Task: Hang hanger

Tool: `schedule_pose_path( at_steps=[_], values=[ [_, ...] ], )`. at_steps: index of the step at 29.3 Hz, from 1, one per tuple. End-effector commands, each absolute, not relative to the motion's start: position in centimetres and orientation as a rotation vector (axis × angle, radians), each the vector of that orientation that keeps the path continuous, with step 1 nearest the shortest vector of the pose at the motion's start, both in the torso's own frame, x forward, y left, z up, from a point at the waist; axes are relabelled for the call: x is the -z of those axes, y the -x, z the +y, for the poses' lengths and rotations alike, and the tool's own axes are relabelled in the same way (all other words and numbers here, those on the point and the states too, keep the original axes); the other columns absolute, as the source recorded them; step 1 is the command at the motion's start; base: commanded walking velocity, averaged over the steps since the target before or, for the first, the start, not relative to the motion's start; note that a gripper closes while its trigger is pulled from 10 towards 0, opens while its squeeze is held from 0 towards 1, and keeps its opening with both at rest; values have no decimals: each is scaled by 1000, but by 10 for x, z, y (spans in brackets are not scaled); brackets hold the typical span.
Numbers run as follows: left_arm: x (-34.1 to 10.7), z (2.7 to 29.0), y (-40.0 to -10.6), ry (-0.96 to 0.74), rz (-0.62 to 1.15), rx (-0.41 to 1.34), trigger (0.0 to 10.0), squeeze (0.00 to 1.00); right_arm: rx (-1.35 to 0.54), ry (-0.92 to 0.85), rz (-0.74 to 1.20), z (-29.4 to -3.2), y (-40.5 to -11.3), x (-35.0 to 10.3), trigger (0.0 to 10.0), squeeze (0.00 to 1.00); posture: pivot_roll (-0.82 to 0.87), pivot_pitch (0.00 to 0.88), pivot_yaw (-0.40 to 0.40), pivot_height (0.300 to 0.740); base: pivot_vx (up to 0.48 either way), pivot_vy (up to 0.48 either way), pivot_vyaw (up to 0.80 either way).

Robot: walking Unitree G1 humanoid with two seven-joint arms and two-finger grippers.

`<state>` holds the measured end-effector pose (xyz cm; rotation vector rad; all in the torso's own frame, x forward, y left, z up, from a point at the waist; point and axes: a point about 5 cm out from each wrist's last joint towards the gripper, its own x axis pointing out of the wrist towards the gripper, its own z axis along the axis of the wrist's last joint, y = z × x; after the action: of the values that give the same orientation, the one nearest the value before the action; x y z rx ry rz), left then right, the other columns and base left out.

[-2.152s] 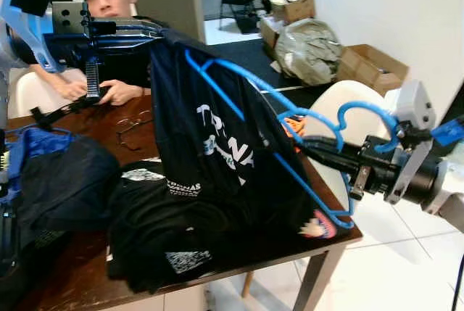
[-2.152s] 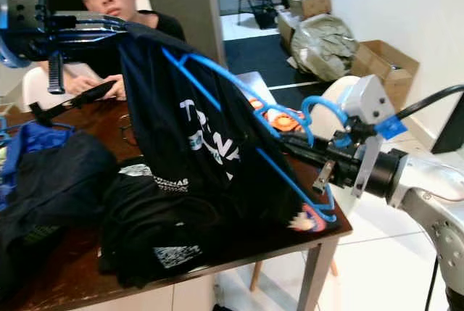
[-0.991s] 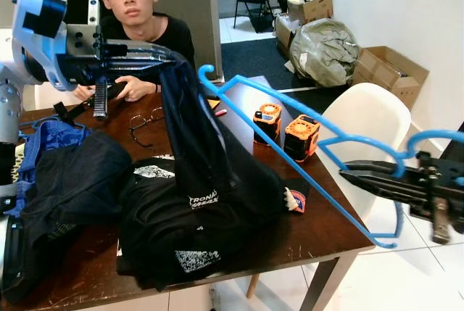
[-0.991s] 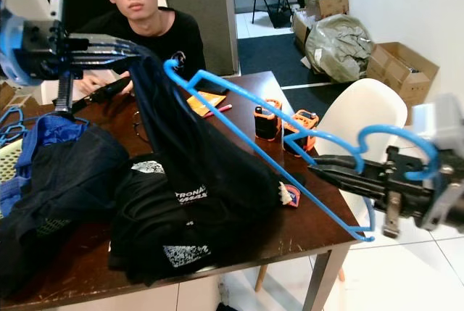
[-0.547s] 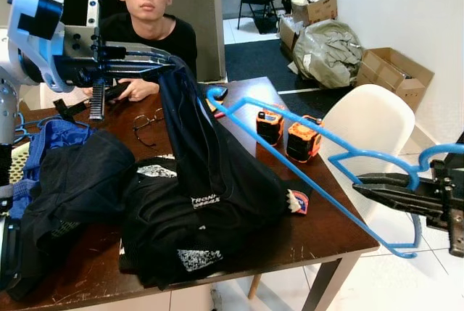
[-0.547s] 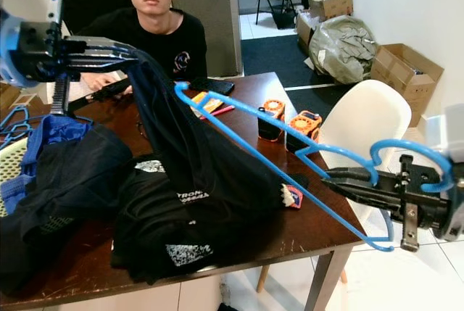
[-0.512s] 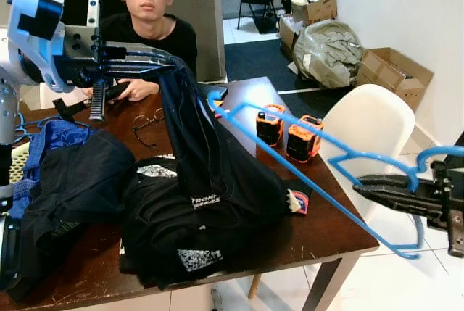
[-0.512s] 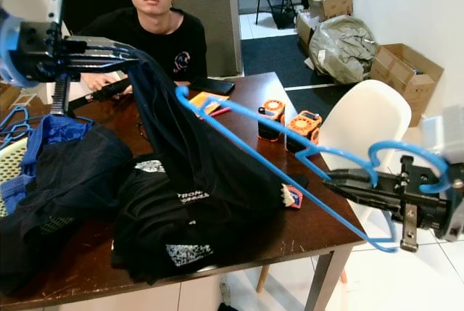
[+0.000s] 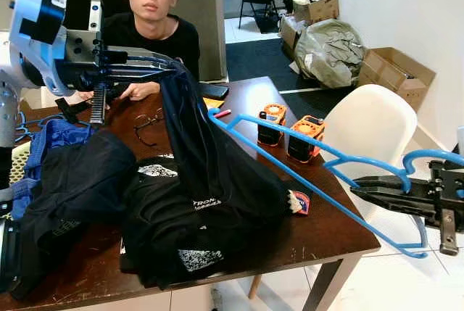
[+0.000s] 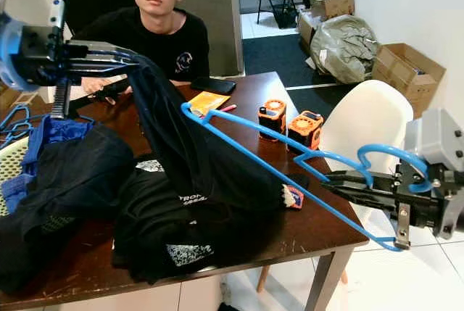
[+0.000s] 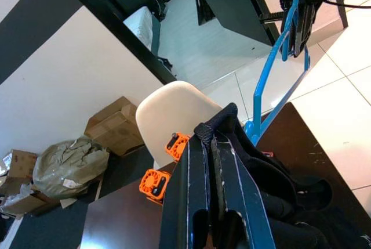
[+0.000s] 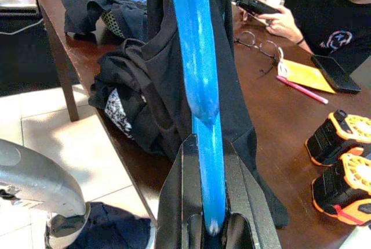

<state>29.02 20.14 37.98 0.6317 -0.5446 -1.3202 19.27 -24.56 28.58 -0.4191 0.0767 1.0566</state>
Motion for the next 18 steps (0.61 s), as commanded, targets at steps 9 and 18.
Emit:
schedule_pose_path(
  at_steps=[9, 18],
  values=[
    [-383, 204, -287, -644, -537, 1325, 3529, 0, -1143, 403, 28, -236, -188, -290, 10000, 0, 22, 14, 95, 740, 0, 0, 0],
    [-382, 203, -288, -642, -538, 1331, 3451, 0, -1142, 411, 32, -234, -189, -291, 10000, 0, 21, 13, 96, 740, 0, 0, 0]
  ],
)
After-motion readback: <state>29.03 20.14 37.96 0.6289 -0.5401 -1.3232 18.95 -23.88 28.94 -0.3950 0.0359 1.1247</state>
